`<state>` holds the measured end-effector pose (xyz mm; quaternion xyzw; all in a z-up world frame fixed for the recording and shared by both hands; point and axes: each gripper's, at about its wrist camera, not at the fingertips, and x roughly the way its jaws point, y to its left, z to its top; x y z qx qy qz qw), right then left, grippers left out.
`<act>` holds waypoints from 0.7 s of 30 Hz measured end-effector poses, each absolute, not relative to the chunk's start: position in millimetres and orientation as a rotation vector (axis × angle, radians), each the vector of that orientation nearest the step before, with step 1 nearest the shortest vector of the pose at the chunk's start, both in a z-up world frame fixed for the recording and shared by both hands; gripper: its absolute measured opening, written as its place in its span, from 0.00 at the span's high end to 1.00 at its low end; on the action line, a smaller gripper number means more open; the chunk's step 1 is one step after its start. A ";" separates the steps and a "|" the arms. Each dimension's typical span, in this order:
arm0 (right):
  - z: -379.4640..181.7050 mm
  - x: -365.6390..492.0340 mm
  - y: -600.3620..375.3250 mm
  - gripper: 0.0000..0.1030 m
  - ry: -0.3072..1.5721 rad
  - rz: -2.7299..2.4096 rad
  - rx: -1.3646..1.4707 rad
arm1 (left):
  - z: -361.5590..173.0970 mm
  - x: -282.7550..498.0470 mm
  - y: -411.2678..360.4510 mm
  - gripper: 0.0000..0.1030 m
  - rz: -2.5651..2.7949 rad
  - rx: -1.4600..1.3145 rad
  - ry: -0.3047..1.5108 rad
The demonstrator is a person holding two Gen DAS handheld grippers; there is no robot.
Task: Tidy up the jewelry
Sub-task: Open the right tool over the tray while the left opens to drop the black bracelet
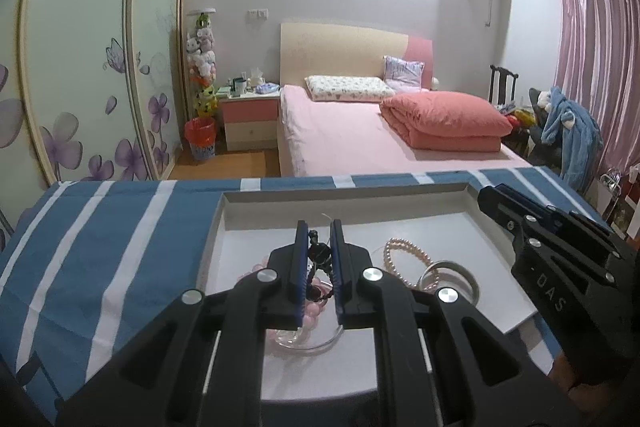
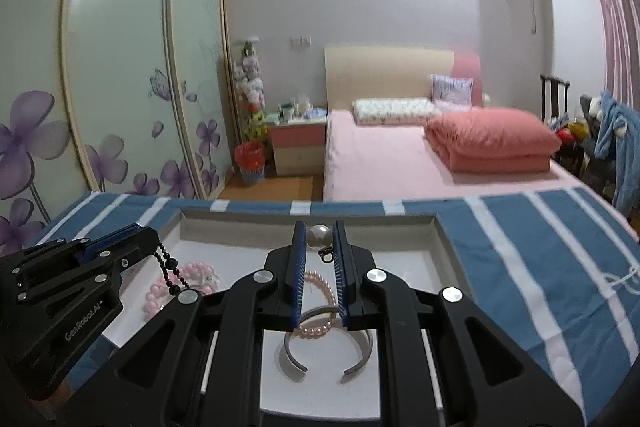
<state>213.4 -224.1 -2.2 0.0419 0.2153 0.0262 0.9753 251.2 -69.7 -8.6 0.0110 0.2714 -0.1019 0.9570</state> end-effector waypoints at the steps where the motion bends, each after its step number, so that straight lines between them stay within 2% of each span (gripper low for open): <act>1: -4.9 215.9 -225.2 0.86 0.449 0.053 0.092 | -12.0 253.9 -71.1 0.89 -0.206 0.024 0.561; 9: -12.9 225.8 -228.3 0.85 0.501 0.063 0.123 | -23.8 265.4 -75.0 0.88 -0.200 0.019 0.594; 11: -14.0 228.1 -230.2 0.82 0.510 0.069 0.132 | -24.1 266.0 -74.2 0.86 -0.194 0.014 0.594; 13: -15.2 228.7 -232.7 0.68 0.518 0.067 0.141 | -24.6 266.6 -73.6 0.79 -0.191 0.011 0.596; 14: -15.3 228.9 -234.0 0.66 0.518 0.064 0.147 | -24.8 267.0 -72.9 0.75 -0.186 0.010 0.595; 21: -14.7 230.6 -242.1 0.66 0.517 0.042 0.167 | -26.4 265.9 -71.0 0.75 -0.172 0.011 0.603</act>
